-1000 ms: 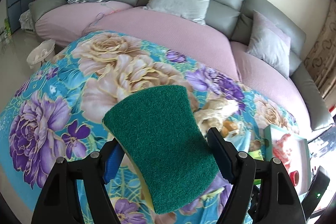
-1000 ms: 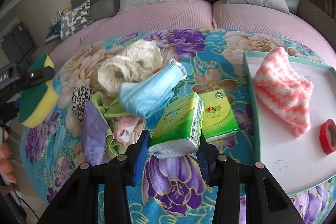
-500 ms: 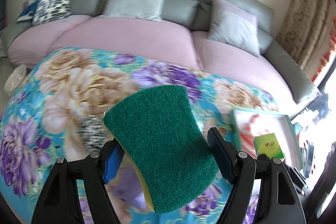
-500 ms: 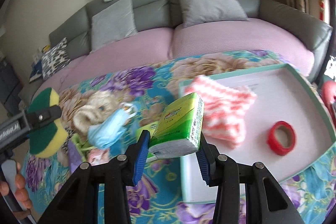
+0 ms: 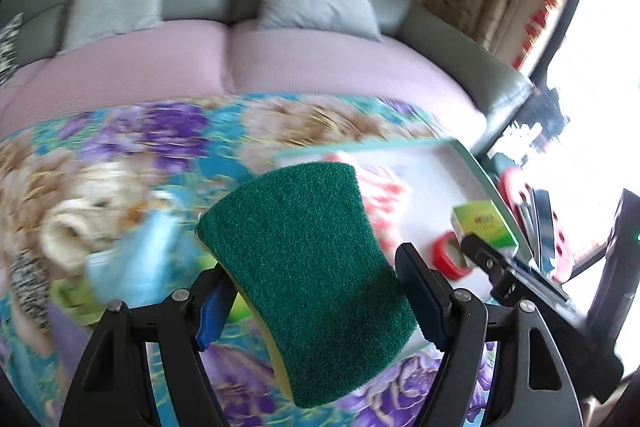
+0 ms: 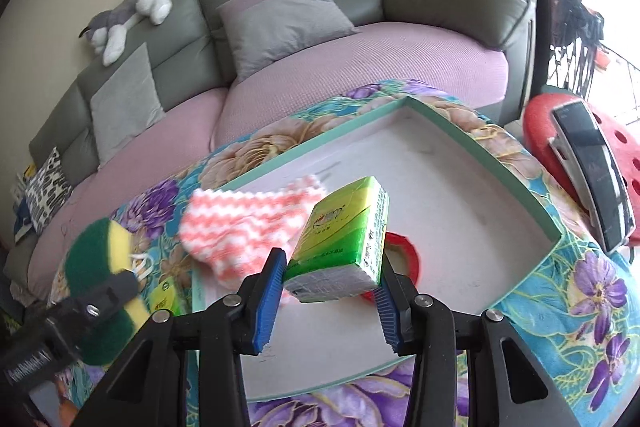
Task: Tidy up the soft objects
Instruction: 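Carry the sponge and tissue pack into the white tray and open both tools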
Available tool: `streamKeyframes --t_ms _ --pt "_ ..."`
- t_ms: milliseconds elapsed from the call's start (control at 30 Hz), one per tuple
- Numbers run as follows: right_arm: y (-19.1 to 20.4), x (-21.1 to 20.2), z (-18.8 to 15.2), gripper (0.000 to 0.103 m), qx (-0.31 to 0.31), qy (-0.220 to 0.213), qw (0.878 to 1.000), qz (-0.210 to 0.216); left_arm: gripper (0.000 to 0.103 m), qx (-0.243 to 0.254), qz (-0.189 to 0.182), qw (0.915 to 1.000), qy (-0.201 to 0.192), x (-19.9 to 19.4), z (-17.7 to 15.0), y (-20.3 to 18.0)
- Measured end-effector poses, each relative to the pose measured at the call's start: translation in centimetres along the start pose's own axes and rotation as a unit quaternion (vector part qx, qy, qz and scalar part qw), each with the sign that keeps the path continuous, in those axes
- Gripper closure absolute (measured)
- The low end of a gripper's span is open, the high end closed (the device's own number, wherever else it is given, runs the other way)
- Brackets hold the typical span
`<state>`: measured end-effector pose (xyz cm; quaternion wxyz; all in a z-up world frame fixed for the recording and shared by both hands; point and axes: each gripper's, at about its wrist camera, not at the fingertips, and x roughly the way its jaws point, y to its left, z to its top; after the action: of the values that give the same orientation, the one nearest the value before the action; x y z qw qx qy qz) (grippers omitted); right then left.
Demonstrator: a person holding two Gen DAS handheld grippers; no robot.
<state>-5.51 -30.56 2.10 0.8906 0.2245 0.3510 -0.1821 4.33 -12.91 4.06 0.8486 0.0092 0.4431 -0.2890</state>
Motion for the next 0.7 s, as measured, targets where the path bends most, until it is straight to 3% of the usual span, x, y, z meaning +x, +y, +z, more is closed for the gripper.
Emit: streamKeyframes --t_ms 267,533,700 --pt "-3.9 1.3 1.3 0.057 0.046 -0.002 0.999 0.006 0.025 0.05 -0.032 0.9965 0.058 5.5 -1.1 -4.5" --pt "-6.6 1.8 1.6 0.057 0.078 -0.004 0.997 0.0 0.025 0.075 -0.028 0.9908 0.109 8.6 -2.7 -6.3" --pt "-7.6 2.0 1.5 0.057 0.086 0.0 0.996 -0.008 0.024 0.04 -0.037 0.9922 0.112 9.3 -2.9 -5.0"
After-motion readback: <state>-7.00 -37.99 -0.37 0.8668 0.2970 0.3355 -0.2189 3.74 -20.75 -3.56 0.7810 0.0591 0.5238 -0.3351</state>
